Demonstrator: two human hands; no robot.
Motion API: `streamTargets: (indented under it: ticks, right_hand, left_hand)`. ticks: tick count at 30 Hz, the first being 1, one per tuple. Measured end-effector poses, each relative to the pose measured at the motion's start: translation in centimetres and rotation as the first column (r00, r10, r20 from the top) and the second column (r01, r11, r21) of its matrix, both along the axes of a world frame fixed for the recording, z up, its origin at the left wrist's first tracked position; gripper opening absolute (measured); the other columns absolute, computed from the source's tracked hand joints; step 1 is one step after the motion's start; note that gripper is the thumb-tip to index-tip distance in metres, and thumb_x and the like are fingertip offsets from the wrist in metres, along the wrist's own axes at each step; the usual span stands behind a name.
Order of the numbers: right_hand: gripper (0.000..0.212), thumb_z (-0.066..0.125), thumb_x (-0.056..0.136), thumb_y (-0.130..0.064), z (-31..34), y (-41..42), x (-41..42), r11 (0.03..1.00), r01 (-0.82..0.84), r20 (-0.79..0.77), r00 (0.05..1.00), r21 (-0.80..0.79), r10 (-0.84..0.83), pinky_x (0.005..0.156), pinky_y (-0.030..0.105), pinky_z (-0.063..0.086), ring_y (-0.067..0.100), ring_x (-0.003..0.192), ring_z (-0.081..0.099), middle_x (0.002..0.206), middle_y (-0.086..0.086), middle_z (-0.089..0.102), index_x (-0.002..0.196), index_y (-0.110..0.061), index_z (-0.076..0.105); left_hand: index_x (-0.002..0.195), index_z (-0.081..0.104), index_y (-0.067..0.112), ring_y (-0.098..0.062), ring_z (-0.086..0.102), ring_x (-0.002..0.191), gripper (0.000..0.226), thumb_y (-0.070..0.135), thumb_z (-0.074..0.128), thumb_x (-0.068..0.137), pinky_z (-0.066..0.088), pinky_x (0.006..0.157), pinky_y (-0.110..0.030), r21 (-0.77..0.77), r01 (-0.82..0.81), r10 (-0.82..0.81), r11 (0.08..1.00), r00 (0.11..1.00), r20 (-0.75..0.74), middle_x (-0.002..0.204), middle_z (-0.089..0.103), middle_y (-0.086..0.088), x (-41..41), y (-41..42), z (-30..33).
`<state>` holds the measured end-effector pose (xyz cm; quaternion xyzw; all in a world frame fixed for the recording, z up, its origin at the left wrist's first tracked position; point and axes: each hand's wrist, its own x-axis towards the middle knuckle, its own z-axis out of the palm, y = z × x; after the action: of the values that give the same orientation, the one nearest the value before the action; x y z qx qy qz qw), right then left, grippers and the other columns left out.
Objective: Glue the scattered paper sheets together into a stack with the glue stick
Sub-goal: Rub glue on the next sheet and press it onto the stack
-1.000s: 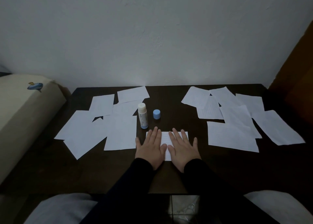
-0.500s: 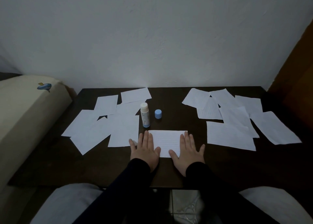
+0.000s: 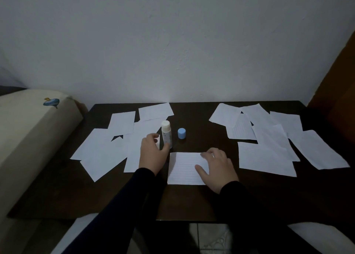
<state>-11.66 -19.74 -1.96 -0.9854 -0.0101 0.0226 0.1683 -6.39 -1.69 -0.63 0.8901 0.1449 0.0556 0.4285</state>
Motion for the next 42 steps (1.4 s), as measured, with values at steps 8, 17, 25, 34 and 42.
streamTargets:
  ticks: [8,17,25,34,42]
  right_hand:
    - [0.056,0.042,0.095,-0.054,-0.1,0.2,2.8,0.989,-0.135,-0.122,0.984,-0.058,0.127,0.112,0.037,0.022,0.014,0.134,0.025,0.146,-0.005,0.029,0.144,-0.030,0.033]
    - [0.063,0.045,0.092,-0.057,-0.6,0.6,2.6,0.975,-0.174,-0.174,0.973,-0.136,0.149,0.108,0.036,0.025,0.016,0.130,0.027,0.142,-0.004,0.029,0.146,-0.029,0.030]
    - [0.064,0.049,0.089,-0.058,0.2,0.5,0.2,0.962,-0.215,-0.235,0.957,-0.169,0.172,0.107,0.037,0.026,0.015,0.127,0.031,0.137,-0.005,0.033,0.144,-0.030,0.034]
    - [0.032,0.052,0.093,-0.044,0.2,5.0,0.4,0.983,-0.104,-0.066,0.991,0.153,0.115,0.103,0.029,0.035,0.008,0.118,0.045,0.125,-0.012,0.052,0.122,-0.032,0.058]
    - [0.028,0.053,0.094,-0.035,1.1,11.2,6.3,0.971,-0.159,0.022,0.987,0.181,0.158,0.103,0.037,0.041,0.014,0.117,0.049,0.124,-0.006,0.057,0.119,-0.026,0.062]
  left_hand:
    - [0.137,0.043,0.023,-0.017,0.053,0.112,0.054,0.032,0.066,0.089,0.044,0.090,-0.030,-0.131,0.100,-0.101,0.986,0.995,0.003,0.138,0.051,-0.002,2.9,0.5,-1.0]
    - [0.135,0.048,0.018,-0.010,0.051,0.098,0.050,0.044,0.056,0.092,0.044,0.075,-0.020,-0.098,0.121,-0.114,0.988,0.991,0.071,0.128,0.057,-0.003,2.6,2.0,-0.6]
    - [0.134,0.050,0.015,-0.010,0.050,0.096,0.049,0.043,0.056,0.093,0.043,0.073,-0.019,-0.096,0.077,-0.067,0.992,0.992,0.105,0.128,0.058,-0.006,1.3,4.2,0.8]
    - [0.132,0.050,0.019,-0.011,0.053,0.095,0.049,0.047,0.056,0.092,0.048,0.076,-0.023,-0.146,0.006,0.008,0.989,0.996,0.094,0.127,0.058,-0.004,-0.4,7.1,1.5]
    - [0.132,0.049,0.023,-0.011,0.053,0.096,0.049,0.048,0.058,0.090,0.052,0.081,-0.028,-0.177,-0.038,0.053,0.983,0.995,0.083,0.129,0.056,-0.003,-0.7,10.3,1.6]
